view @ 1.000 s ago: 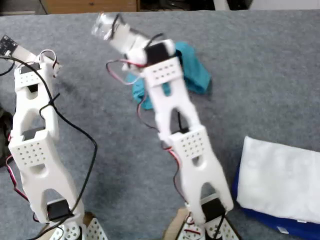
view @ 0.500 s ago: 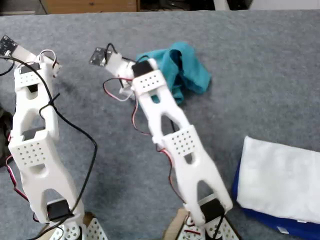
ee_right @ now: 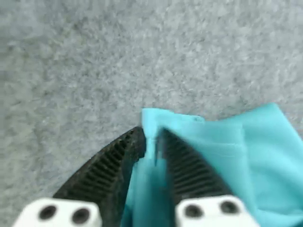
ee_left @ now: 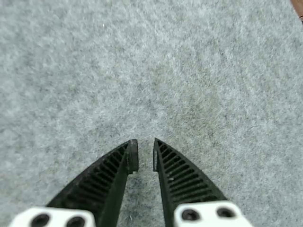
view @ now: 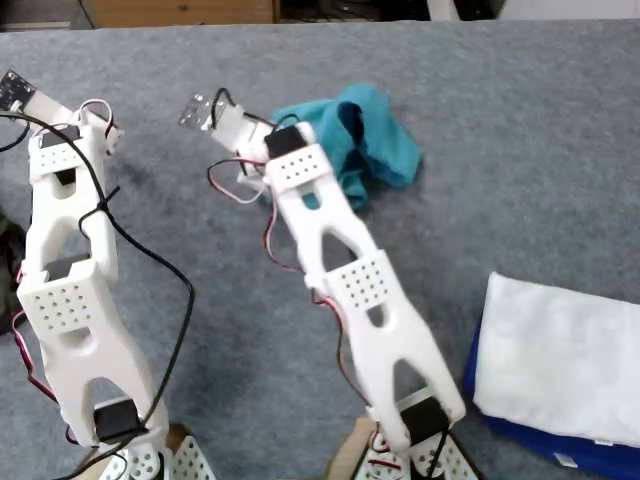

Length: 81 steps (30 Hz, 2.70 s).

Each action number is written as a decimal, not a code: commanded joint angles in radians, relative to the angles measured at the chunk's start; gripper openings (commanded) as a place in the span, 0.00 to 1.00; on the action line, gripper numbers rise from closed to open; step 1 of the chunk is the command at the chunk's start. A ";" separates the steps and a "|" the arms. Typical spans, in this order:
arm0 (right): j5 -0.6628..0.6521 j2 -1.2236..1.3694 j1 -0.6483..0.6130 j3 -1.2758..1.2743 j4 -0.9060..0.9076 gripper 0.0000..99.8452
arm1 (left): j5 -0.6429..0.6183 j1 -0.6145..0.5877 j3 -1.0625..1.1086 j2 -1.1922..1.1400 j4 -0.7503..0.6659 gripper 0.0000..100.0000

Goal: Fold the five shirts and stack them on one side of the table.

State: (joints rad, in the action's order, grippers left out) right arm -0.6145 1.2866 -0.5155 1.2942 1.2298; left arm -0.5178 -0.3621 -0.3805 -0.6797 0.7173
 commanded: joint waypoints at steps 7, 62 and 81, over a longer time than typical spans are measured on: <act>-0.002 -0.007 0.035 0.064 -0.025 0.00 | 0.006 -0.009 -0.055 0.010 0.005 0.07; 0.393 -0.061 0.762 0.222 -0.253 0.00 | 0.594 0.898 -0.437 -0.016 0.710 0.07; 0.387 -0.019 0.792 0.214 -0.287 0.00 | 0.683 0.914 -0.227 -0.005 0.465 0.17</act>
State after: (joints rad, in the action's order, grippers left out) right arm -0.2294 1.2743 0.2624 1.5075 0.9705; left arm 0.1312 0.5493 -0.5999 -0.7058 1.1638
